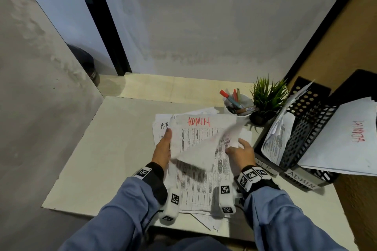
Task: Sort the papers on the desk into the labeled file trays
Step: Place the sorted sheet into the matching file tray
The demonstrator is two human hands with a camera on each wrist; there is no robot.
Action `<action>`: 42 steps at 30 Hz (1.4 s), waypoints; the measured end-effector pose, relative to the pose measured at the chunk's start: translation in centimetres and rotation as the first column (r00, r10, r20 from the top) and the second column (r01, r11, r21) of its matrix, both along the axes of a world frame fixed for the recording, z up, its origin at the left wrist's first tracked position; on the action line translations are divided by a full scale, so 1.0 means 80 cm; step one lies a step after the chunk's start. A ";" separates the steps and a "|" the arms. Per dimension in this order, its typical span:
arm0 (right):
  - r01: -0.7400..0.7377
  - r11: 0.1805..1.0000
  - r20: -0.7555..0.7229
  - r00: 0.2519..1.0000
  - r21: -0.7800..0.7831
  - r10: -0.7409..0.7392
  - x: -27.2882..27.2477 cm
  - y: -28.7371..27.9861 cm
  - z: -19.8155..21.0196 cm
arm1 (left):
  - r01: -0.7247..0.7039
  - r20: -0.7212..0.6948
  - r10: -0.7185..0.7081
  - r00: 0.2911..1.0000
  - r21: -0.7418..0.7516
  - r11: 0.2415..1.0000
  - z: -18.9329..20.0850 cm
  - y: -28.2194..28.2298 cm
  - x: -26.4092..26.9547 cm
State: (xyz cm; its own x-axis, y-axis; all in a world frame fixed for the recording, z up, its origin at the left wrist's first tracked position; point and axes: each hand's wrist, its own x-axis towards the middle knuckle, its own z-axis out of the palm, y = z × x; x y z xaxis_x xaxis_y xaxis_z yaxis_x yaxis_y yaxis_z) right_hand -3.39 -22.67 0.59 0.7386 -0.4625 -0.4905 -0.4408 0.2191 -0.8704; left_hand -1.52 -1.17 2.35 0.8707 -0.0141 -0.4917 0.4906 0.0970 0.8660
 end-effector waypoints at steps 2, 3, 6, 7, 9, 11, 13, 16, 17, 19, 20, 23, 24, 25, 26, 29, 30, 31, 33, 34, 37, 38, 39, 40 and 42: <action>-0.030 0.999 -0.009 1.000 0.046 0.030 0.001 -0.003 0.000 | 0.185 0.001 -0.186 0.983 0.067 0.980 0.005 -0.004 -0.010; -0.020 0.998 0.005 1.000 0.058 0.020 0.003 -0.006 -0.003 | 0.247 0.021 -0.251 0.968 0.102 0.964 0.005 -0.007 -0.014; -0.058 0.998 0.035 0.998 -0.016 0.058 0.011 -0.016 -0.001 | 0.319 0.071 -0.332 0.941 0.153 0.935 0.012 -0.013 -0.017; -0.091 0.994 0.056 0.994 -0.058 0.094 0.014 -0.018 0.007 | 0.318 0.108 -0.346 0.932 0.215 0.923 0.013 -0.014 -0.014; -0.164 0.975 0.115 0.977 -0.147 0.182 0.016 -0.020 0.040 | 0.204 0.237 -0.281 0.930 0.302 0.931 0.028 -0.020 -0.008; -0.166 0.970 0.217 0.955 -0.176 0.202 0.014 -0.019 0.075 | 0.068 0.366 -0.194 0.910 0.329 0.942 0.043 -0.026 0.003; -0.105 0.977 0.347 0.923 -0.183 0.165 0.010 -0.016 0.102 | 0.007 0.454 -0.142 0.879 0.287 0.958 0.057 -0.030 0.014; -0.012 0.977 0.456 0.883 -0.213 0.110 0.000 -0.007 0.119 | -0.029 0.541 -0.104 0.834 0.231 0.972 0.063 -0.030 0.019; 0.004 0.979 0.463 0.882 -0.202 0.092 -0.004 -0.001 0.120 | -0.024 0.535 -0.104 0.839 0.227 0.973 0.058 -0.029 0.018; -0.012 0.985 0.417 0.905 -0.171 0.084 -0.012 0.008 0.110 | 0.005 0.442 -0.100 0.892 0.211 0.978 0.046 -0.032 0.012; -0.034 0.986 0.362 0.927 -0.166 0.093 -0.016 0.013 0.099 | 0.015 0.369 -0.097 0.924 0.219 0.976 0.038 -0.033 0.008; -0.139 0.970 0.212 0.960 -0.199 0.182 -0.026 0.020 0.069 | 0.092 0.243 -0.163 0.956 0.281 0.955 0.019 -0.034 0.001; -0.158 0.962 0.206 0.957 -0.222 0.205 -0.028 0.017 0.068 | 0.122 0.238 -0.194 0.952 0.285 0.951 0.022 -0.034 0.003; -0.156 0.959 0.218 0.953 -0.239 0.209 -0.028 0.013 0.075 | 0.148 0.249 -0.224 0.942 0.290 0.945 0.029 -0.034 0.007; -0.144 0.957 0.241 0.948 -0.252 0.207 -0.027 0.007 0.087 | 0.169 0.274 -0.256 0.927 0.304 0.938 0.041 -0.036 0.013; -0.065 0.945 0.327 0.929 -0.320 0.175 -0.025 -0.023 0.132 | 0.225 0.361 -0.355 0.862 0.355 0.907 0.086 -0.051 0.030; -0.023 0.941 0.364 0.919 -0.338 0.153 -0.026 -0.038 0.146 | 0.239 0.399 -0.390 0.830 0.378 0.894 0.103 -0.060 0.033; 0.027 0.934 0.404 0.906 -0.357 0.128 -0.027 -0.055 0.157 | 0.251 0.437 -0.427 0.792 0.404 0.880 0.120 -0.073 0.034; 0.136 0.910 0.464 0.883 -0.391 0.067 -0.036 -0.097 0.173 | 0.277 0.507 -0.488 0.710 0.436 0.856 0.155 -0.103 0.031; 0.217 0.885 0.481 0.876 -0.413 0.010 -0.043 -0.121 0.176 | 0.284 0.544 -0.507 0.669 0.443 0.850 0.170 -0.121 0.028; 0.494 0.678 0.450 0.854 -0.544 -0.261 -0.071 -0.188 0.168 | 0.260 0.641 -0.546 0.539 0.491 0.832 0.202 -0.174 0.018; 0.544 0.588 0.425 0.838 -0.598 -0.343 -0.082 -0.205 0.166 | 0.241 0.667 -0.554 0.498 0.507 0.828 0.208 -0.191 0.014; 0.549 0.517 0.371 0.832 -0.656 -0.412 -0.092 -0.222 0.160 | 0.221 0.688 -0.557 0.465 0.519 0.826 0.212 -0.208 0.009; 0.516 0.483 0.290 0.835 -0.707 -0.467 -0.100 -0.234 0.155 | 0.211 0.705 -0.560 0.435 0.525 0.825 0.215 -0.223 0.004; 0.366 0.575 0.014 0.852 -0.732 -0.524 -0.110 -0.248 0.145 | 0.235 0.704 -0.595 0.388 0.549 0.802 0.215 -0.254 -0.005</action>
State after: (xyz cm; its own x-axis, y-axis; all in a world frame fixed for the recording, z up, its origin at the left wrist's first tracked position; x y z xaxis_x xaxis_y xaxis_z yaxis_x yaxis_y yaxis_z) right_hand -12.20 -42.53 12.19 0.2759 -0.9611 0.0142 -0.6221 -0.1898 -0.7596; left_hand -1.90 -21.50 19.52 0.7729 -0.5057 0.3833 -0.5584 -0.2553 0.7893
